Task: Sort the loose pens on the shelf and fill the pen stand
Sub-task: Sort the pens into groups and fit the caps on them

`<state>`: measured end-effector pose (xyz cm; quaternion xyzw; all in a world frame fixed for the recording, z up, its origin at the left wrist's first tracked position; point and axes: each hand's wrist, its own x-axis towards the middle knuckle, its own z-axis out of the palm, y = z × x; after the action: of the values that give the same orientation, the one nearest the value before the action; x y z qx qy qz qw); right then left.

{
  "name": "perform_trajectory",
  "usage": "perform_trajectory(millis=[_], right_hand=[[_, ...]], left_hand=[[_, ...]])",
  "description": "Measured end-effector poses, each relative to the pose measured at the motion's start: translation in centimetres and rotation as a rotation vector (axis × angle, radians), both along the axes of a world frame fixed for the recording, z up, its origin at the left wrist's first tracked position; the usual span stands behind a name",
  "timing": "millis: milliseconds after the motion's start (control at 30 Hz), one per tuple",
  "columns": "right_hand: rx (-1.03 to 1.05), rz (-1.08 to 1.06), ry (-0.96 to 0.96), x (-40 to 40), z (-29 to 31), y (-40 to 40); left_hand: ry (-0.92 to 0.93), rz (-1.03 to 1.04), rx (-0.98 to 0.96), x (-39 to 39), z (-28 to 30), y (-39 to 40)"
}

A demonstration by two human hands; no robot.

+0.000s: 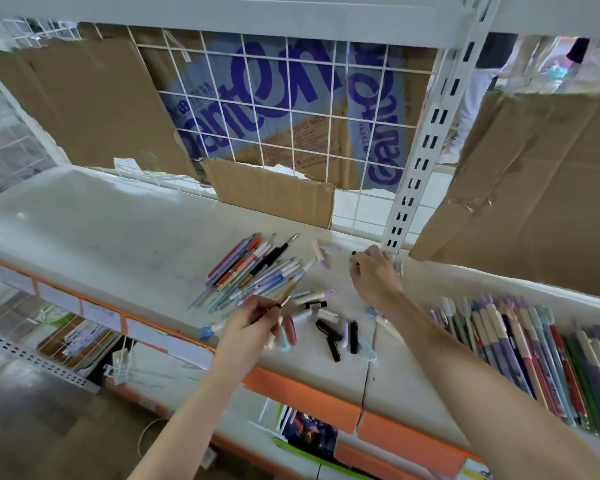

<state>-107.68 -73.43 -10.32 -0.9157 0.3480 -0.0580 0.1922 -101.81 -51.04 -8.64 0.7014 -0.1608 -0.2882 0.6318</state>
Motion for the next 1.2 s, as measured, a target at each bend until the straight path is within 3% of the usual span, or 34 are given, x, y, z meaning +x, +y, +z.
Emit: perform_trajectory(millis=[100,233,300,400,600,667,767,867,1033,1200], right_hand=[[0.016,0.058,-0.041,-1.0,0.2,0.7],[0.023,0.181,-0.019,-2.5,0.6,1.8],[-0.035,0.236,-0.04,-2.7,0.8,2.4],[0.04,0.336,-0.135,-2.2,1.0,3.8],[0.066,0.438,0.031,-1.0,1.1,4.5],[0.237,0.358,-0.082,-1.5,1.3,4.6],[0.784,0.1,-0.405,-3.0,2.0,5.3],[1.149,0.04,-0.639,-4.3,2.5,6.3],[1.23,-0.078,-0.751,-4.9,2.8,7.2],[1.184,-0.041,-0.816,-5.0,2.7,7.5]], left_hand=[[-0.089,0.063,0.092,0.9,-0.3,1.0],[-0.244,-0.035,0.196,0.6,-0.4,1.4],[-0.271,-0.068,0.217,0.0,-0.5,1.1],[-0.293,-0.06,0.2,-0.7,-0.3,0.4],[-0.286,-0.096,0.177,-1.3,0.4,0.3],[-0.286,-0.095,0.165,-1.3,0.6,0.4],[-0.223,-0.09,0.116,-1.4,0.7,0.6],[-0.189,-0.098,0.092,-1.6,0.6,0.4],[-0.171,-0.144,0.076,-1.8,0.5,-0.1],[-0.191,-0.165,0.057,-1.8,0.2,-0.4]])
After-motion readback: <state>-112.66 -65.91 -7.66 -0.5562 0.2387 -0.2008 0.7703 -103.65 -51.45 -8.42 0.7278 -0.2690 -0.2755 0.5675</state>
